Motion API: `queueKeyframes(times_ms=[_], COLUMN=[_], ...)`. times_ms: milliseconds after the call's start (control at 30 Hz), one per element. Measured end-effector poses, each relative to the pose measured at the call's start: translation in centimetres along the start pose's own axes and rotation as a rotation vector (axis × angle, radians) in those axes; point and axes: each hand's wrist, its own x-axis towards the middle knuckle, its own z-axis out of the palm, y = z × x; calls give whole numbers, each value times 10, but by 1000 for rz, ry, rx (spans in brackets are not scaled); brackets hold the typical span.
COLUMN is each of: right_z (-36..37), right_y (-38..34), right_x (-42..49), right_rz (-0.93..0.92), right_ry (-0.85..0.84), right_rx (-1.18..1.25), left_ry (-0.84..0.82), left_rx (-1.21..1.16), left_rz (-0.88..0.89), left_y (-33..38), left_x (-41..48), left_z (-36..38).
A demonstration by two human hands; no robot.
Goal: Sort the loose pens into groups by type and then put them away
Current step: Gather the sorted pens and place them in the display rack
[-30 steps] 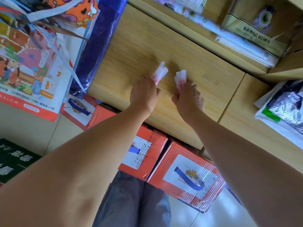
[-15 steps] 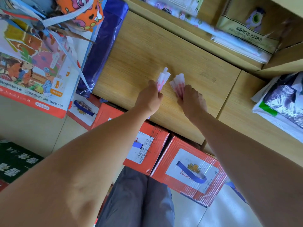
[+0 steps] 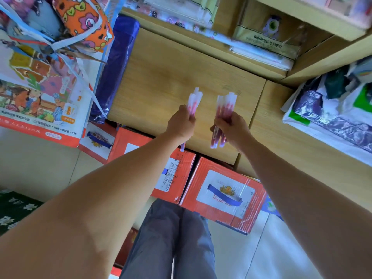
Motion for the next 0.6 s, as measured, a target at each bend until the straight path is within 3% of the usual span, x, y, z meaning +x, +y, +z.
queueKeyframes(times_ms=[200,433,600], right_z=[-54,-131,-189], right_y=[-7,14,65], right_x=[-85,-184,-261], right_rz=[-32,-98,-75], right_ry=[8,95,152], right_rx=[243,445,456], left_ry=[-134,-263,-317], left_rx=[-76,86,191], left_rz=[115,260,325], left_y=[71,138,179], left_x=[-55,-139,-203], left_z=[16,64,131])
